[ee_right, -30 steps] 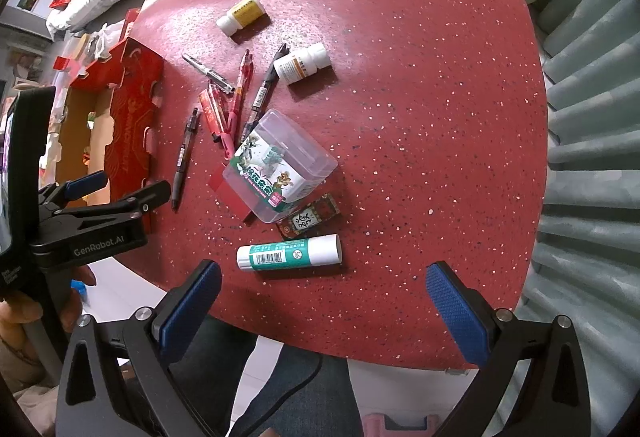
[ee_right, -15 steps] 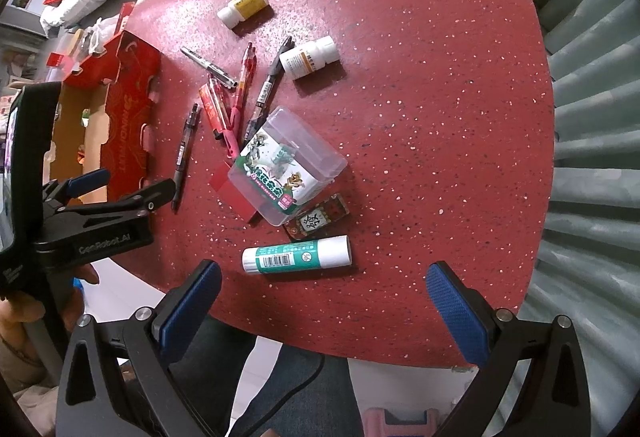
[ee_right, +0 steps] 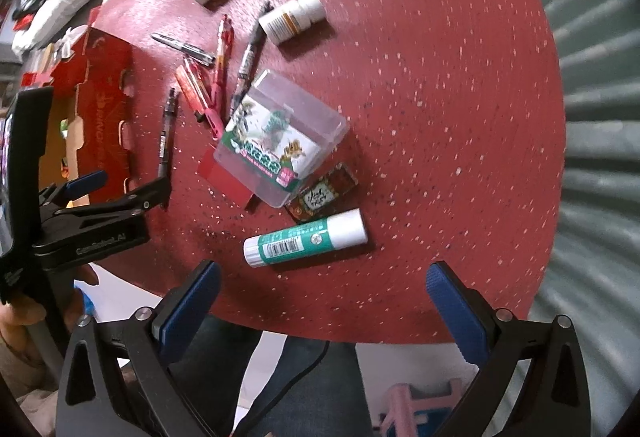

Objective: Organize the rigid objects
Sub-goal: 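Lower right tool around the glue stick and close its fingers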

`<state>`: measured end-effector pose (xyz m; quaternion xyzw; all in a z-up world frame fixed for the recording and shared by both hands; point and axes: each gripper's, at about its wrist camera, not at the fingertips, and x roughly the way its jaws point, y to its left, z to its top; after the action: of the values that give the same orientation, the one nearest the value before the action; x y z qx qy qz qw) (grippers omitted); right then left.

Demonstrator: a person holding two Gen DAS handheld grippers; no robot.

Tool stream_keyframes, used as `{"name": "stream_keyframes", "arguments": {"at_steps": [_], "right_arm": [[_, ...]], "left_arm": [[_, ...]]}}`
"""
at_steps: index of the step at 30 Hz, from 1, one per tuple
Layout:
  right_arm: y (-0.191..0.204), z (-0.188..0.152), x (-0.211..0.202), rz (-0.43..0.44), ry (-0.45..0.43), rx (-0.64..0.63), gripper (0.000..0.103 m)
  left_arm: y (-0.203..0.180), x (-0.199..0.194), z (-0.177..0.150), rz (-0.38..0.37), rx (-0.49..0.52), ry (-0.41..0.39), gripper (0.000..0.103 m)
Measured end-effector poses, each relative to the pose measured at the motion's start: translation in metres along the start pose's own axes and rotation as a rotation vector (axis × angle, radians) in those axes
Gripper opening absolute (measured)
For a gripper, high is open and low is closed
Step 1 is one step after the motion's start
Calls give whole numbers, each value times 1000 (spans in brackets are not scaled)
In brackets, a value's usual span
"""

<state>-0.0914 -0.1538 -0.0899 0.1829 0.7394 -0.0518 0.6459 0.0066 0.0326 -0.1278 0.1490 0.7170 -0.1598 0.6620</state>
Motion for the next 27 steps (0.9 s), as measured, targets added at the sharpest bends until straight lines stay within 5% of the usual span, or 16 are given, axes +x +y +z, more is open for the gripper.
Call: {"name": "stream_keyframes", "arguments": {"at_steps": [14,27], "right_arm": [[11,-23,43,38,45,177,103],[-43,-62,73,107,21,621,103]], "left_arm": [[26,21,-13,56,163,-23,103],[2,27,-1,117,188,-104,103]]}}
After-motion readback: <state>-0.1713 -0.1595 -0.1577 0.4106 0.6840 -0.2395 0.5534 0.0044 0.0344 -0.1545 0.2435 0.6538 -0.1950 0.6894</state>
